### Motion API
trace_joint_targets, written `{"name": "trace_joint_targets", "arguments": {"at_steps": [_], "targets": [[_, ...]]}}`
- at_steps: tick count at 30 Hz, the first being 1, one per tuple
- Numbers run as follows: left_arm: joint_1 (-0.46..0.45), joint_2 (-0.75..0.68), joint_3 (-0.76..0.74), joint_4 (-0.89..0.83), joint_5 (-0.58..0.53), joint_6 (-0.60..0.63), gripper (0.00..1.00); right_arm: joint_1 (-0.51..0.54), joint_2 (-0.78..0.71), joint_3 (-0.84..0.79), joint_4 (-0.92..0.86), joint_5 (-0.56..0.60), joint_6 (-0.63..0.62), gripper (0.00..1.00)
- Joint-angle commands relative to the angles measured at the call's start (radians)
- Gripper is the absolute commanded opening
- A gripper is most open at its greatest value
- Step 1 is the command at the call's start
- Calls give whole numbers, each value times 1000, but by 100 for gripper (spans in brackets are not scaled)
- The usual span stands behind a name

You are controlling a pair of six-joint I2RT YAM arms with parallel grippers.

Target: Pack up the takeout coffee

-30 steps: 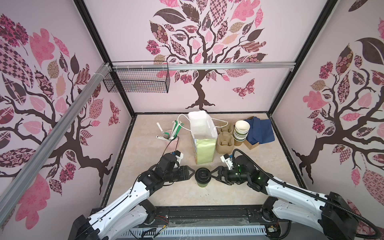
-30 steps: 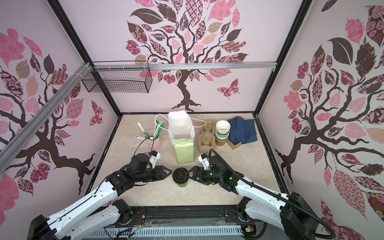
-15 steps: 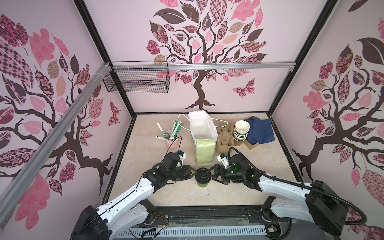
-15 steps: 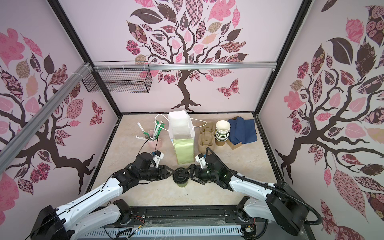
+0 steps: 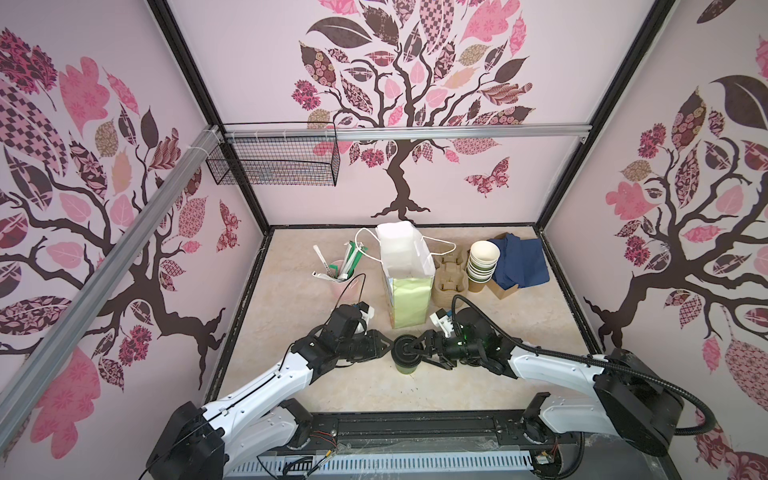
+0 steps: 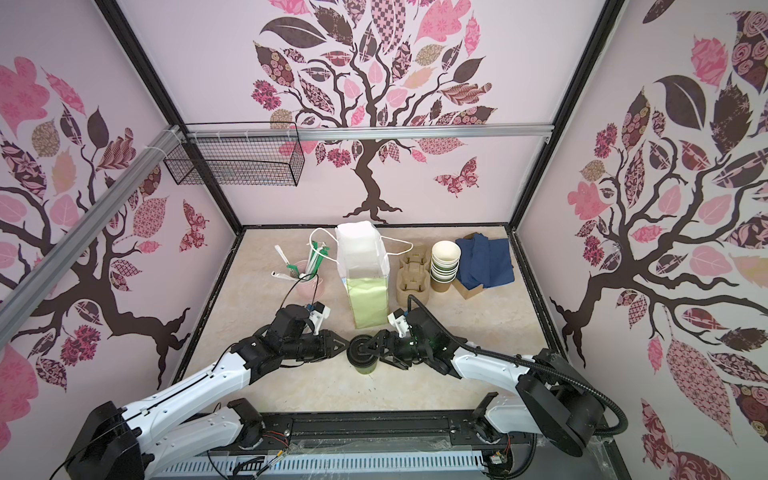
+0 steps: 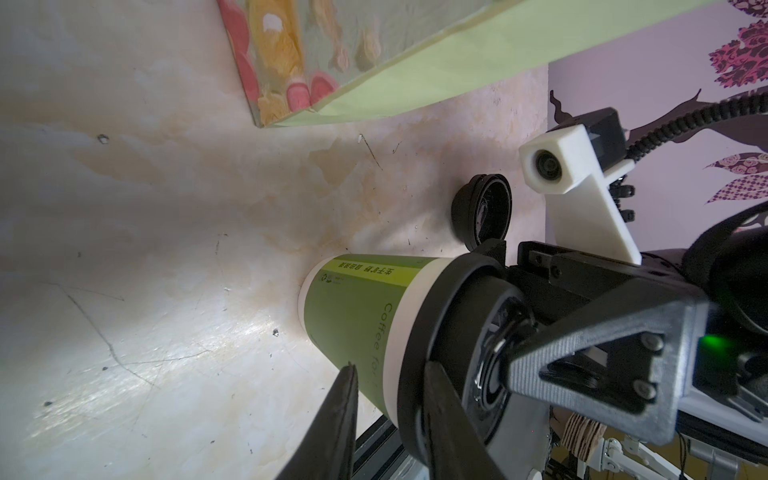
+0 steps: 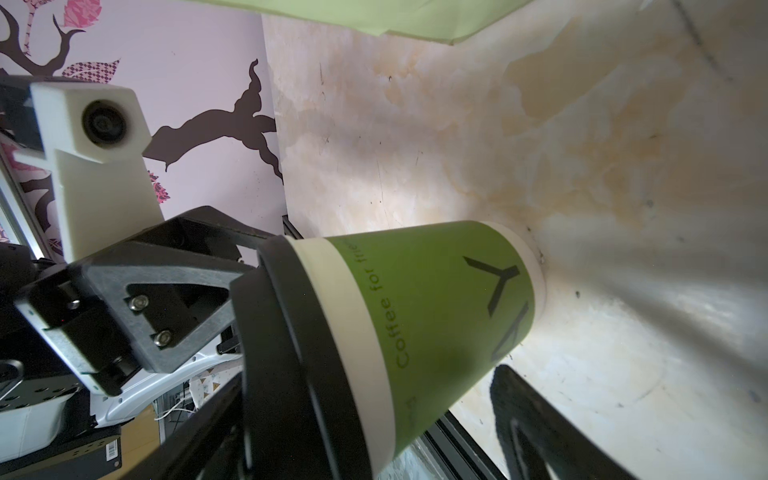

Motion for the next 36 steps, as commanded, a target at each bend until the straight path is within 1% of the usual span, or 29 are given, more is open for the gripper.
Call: {"name": "trace_joint_targets", "arguments": {"at_steps": [1,10,14,17,21,23,24,27,29,32,36], "targets": [[2,26,-41,-24,-4,8,27,2,33,18,-58,27,-17,89],[1,79,-49,-67,-26,19,19,2,25,-2,-112,60,-23,88],[2,98,-35,-108,-32,43,19,2,13,-14,-132,71,-25,88],[2,78,-6,-125,-48,63,25,2,6,-12,-137,71,-29,88],[2,1,48,-99,-101,63,38,2,1,-8,-120,57,-29,88],[2,-24,83,-97,-112,72,47,2,-4,-5,-101,45,-24,89],[1,-23,100,-105,-109,79,49,2,-4,-2,-97,42,-22,89],[2,-7,149,-126,-59,92,54,2,-11,16,-90,30,-22,90],[2,4,156,-115,-20,95,58,2,-17,27,-79,23,-20,91],[2,22,151,-108,6,99,62,2,-29,42,-64,9,-16,95],[1,40,147,-122,31,118,66,2,-112,73,-123,23,-32,98]]}}
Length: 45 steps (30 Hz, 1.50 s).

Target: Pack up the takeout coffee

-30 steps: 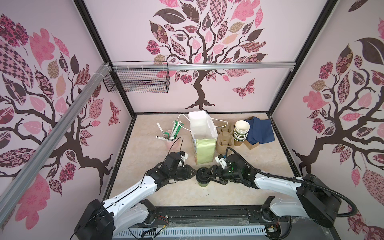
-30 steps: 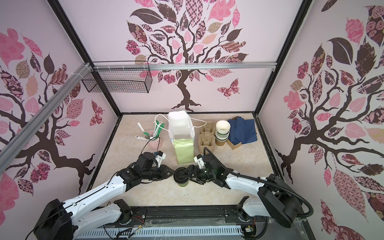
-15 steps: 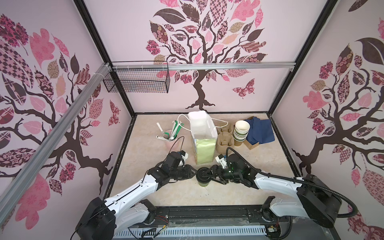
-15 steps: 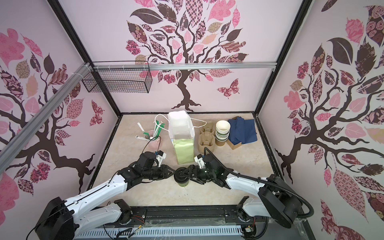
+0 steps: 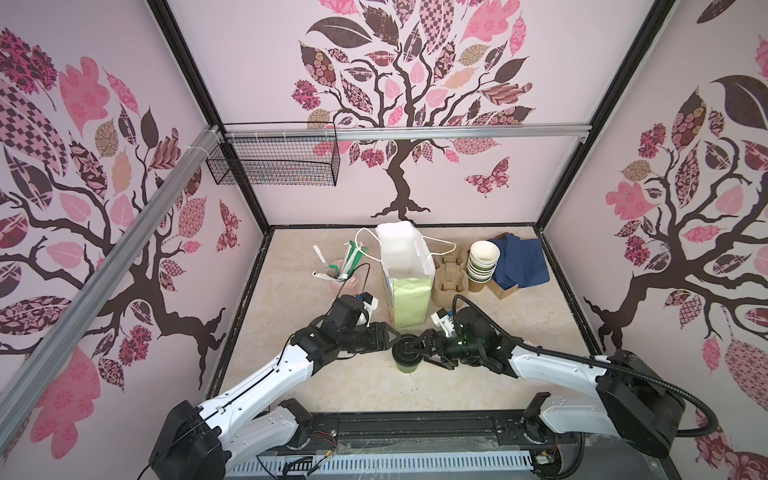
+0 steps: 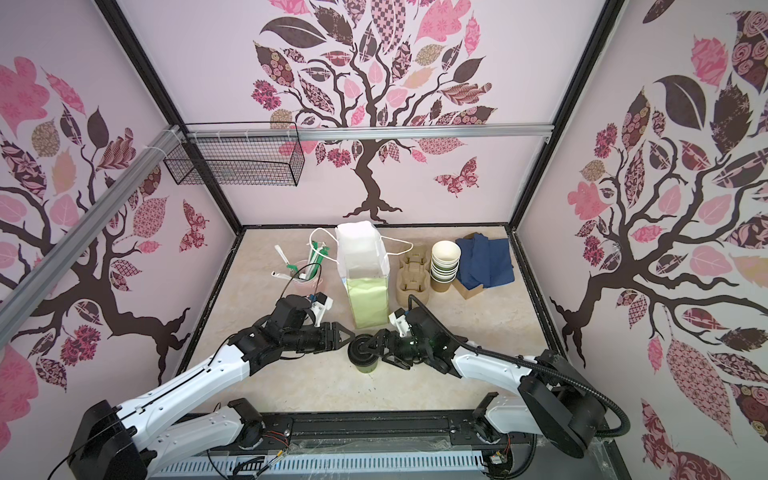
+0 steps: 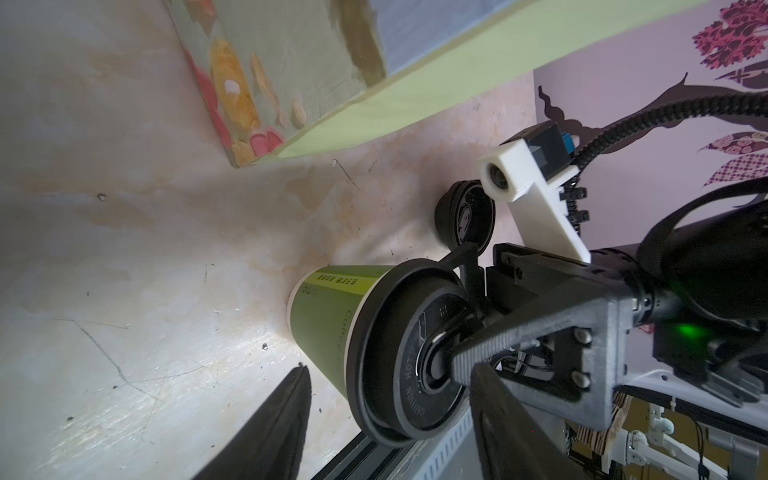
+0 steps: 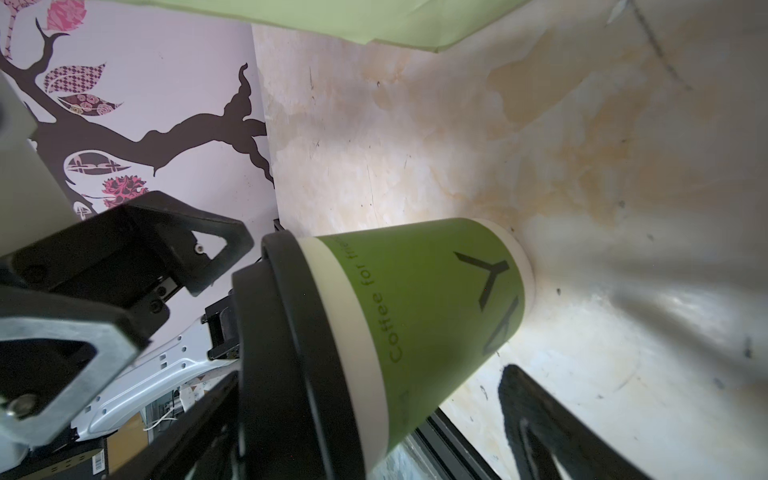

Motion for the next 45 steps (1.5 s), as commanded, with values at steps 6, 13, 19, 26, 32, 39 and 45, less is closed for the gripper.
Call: {"name": "trace_joint_targets", "arguments": {"at_steps": [6,13,19,26,32,39,45], "targets": [[0,40,3,9,112,42,70,-4,-235,13,-218,57,-60,96],[0,79,10,-16,94,50,70,-8,-416,-75,-298,174,-12,78],[0,110,5,-20,91,50,67,-7,-346,-65,-315,85,-107,66],[0,142,23,-64,78,76,64,-7,-226,-27,-258,-26,-162,72],[0,158,21,-64,66,72,62,-7,-173,-22,-200,-69,-165,77],[0,169,15,-54,62,63,60,-7,-107,1,-153,-70,-158,77],[0,172,8,-58,57,62,58,-7,-62,-5,-152,-61,-165,75]]}}
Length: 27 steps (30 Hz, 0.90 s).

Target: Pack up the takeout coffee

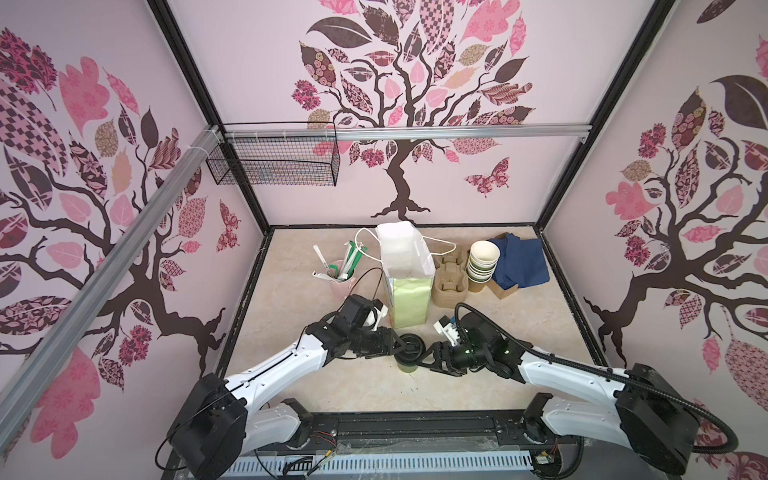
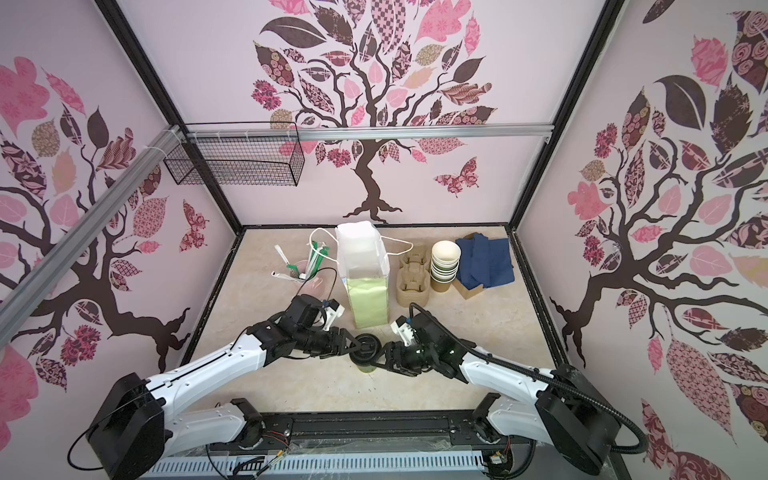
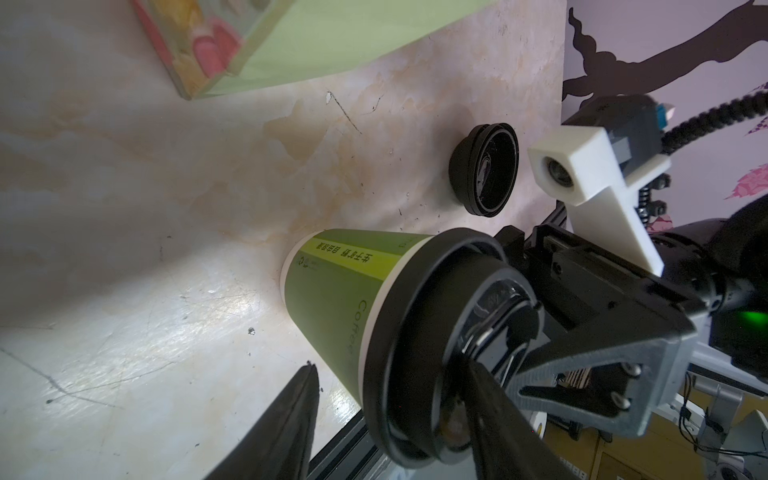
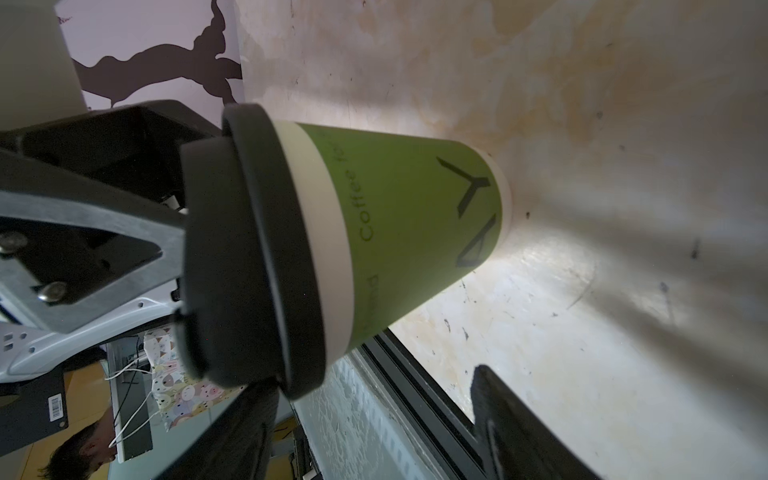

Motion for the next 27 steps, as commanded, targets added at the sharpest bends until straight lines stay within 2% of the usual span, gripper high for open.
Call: {"name": "trace_joint_targets", "arguments": {"at_steps": [1,5,12,16,21,24,27], "targets": [[0,28,0,-64,-58,13,58,-5,24,28,0,13,-15,75],[0,29,-3,-69,-61,19,57,-4,40,21,-50,79,-18,73],[0,36,-14,-76,-71,26,56,-5,70,17,-256,285,-48,73],[0,43,-19,-74,-70,28,56,-5,102,17,-310,351,-65,72],[0,44,-23,-77,-71,34,55,-5,94,18,-284,301,-71,71],[0,41,-23,-79,-73,38,55,-6,-14,2,-138,167,-46,68],[0,40,-21,-78,-66,43,53,-6,-113,2,-57,96,2,63]]}}
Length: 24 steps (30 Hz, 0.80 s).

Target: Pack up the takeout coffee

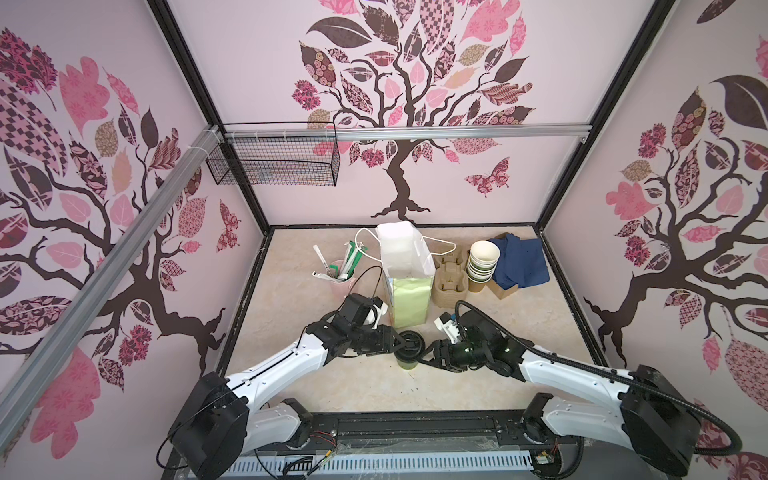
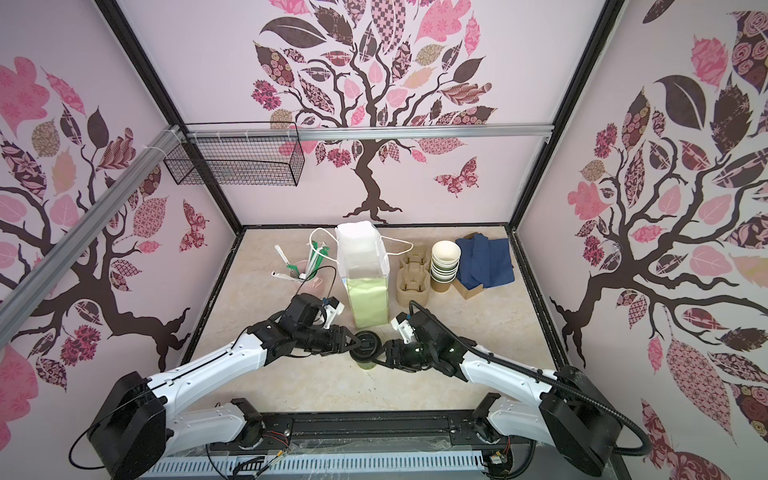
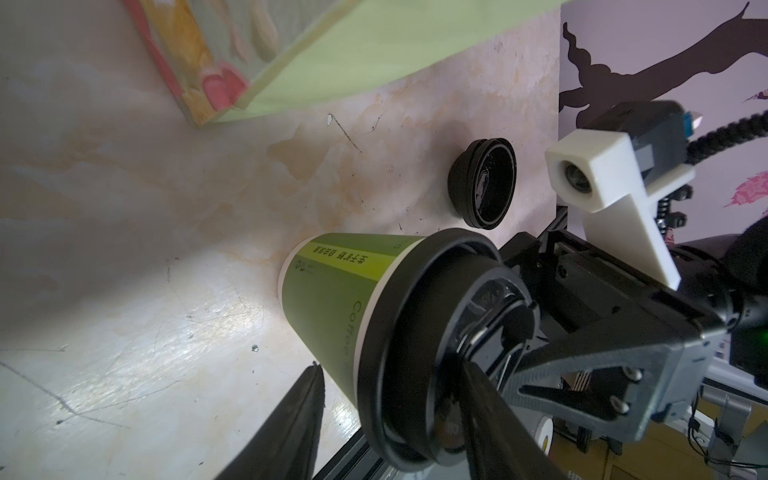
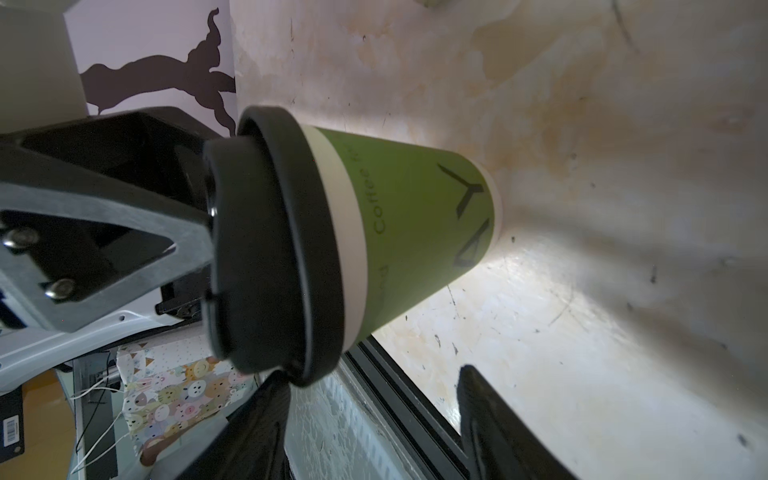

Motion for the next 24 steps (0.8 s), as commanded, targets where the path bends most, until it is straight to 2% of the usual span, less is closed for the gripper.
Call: {"name": "trace_joint_targets", "arguments": {"at_steps": [1,5,10,15,24], "targets": [[-6,32,-21,-108,-48,36,53,-8,-92,-11,5,4,46,62],[-5,33,-21,-106,-49,39,52,-14,-147,-14,-4,22,94,46],[-6,35,-19,-109,-43,46,51,-17,-121,-71,144,2,200,42],[-5,34,-18,-111,-39,49,49,-17,-105,-46,132,-11,181,34],[-5,41,-5,-130,-31,66,48,-17,-42,-60,223,-15,209,26]]}}
